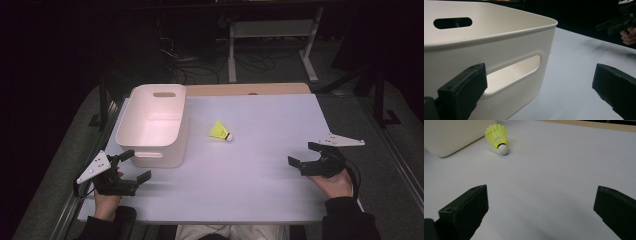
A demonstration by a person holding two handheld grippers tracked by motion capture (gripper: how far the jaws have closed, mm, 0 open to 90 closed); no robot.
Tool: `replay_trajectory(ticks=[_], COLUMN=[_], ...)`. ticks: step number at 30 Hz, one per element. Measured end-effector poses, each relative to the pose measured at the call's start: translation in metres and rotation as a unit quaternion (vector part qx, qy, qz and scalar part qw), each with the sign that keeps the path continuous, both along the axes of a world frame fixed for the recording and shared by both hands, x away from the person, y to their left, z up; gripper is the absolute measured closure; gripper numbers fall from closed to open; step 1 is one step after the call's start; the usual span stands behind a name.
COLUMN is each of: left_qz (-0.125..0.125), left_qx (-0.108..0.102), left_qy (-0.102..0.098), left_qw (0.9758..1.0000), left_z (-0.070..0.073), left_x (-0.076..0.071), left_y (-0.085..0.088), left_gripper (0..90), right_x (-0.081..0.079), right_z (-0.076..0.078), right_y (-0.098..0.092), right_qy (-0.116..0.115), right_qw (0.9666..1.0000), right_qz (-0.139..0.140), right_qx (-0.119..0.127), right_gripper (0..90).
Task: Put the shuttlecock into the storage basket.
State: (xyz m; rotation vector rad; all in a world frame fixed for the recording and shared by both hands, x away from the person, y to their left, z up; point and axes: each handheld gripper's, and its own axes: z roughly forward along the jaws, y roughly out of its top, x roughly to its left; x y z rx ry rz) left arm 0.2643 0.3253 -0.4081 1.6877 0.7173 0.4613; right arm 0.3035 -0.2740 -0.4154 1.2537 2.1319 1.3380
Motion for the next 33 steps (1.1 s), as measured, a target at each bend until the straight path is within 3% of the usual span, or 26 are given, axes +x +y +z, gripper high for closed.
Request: replay_trajectory(ticks=[18,33], left_qz=[-0.007,-0.006], left_qx=[-0.008,-0.008], left_qy=[-0.002,-0.005], left_qw=[0.9999,0.9999], left_z=[0.001,0.001], left_x=[-0.001,-0.003], left_y=[0.001,0.001], left_gripper=[0.0,0.0], right_x=[-0.001,0.005], right_z=[0.003,0.005], right_y=[0.009,0.021], right_qy=[0.004,0.025], right_qw=[0.9998,0.9987], right_qz=[0.014,0.038], right_qx=[-0.015,-0.026], right_gripper=[0.0,0.0])
